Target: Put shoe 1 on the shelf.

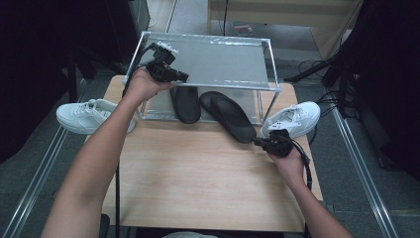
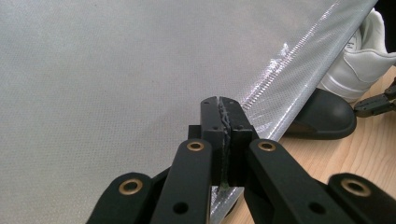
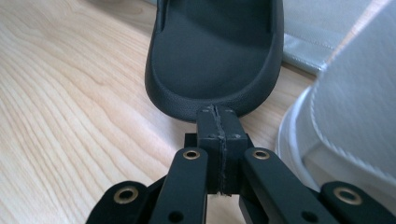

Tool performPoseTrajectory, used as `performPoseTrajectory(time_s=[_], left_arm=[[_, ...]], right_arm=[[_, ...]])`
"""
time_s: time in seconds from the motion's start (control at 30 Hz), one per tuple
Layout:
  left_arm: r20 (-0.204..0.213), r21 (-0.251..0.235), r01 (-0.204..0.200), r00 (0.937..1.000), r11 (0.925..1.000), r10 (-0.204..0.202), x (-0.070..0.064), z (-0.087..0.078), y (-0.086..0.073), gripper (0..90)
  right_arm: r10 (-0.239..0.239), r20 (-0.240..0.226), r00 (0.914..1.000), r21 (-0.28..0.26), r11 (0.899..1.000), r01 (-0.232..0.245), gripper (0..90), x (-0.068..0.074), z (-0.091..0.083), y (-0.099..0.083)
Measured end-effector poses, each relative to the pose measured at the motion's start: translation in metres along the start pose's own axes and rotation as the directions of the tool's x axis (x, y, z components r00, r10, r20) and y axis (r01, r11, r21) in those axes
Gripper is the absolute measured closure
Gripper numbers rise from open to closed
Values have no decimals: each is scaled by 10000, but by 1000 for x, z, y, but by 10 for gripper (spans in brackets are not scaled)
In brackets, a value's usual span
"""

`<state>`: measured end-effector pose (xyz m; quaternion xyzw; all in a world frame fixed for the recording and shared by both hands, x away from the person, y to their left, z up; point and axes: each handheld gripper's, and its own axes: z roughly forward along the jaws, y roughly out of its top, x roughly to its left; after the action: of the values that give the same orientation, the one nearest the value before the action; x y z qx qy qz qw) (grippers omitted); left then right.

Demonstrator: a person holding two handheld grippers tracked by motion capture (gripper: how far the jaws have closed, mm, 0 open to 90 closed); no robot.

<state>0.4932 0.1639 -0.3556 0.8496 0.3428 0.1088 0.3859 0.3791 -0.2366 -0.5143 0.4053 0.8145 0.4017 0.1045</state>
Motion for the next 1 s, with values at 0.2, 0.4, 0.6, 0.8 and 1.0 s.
performPoseTrajectory(time_s=[0.2,0.4,0.6,0.8,1.0], left_arm=[[-37,-60,-32,10000,10000,32,0,0,0,900],[-68,-72,-47,10000,10000,46,-1,1,0,900],[-71,-69,-90,9999,9999,90,-1,1,-1,900],[-87,-90,-122,9999,9999,121,-1,1,-1,900],[-92,-101,-134,9999,9999,133,-1,1,-1,899]], right_arm=[[52,-108,9999,-82,10000,-53,900,5,10,7],[142,-250,9996,-102,9998,-144,900,12,23,17],[114,-401,9991,-236,9996,-124,900,20,39,25],[134,-460,9989,-342,9993,-150,900,26,52,33],[381,-592,9975,-657,9970,-419,900,28,67,39]])
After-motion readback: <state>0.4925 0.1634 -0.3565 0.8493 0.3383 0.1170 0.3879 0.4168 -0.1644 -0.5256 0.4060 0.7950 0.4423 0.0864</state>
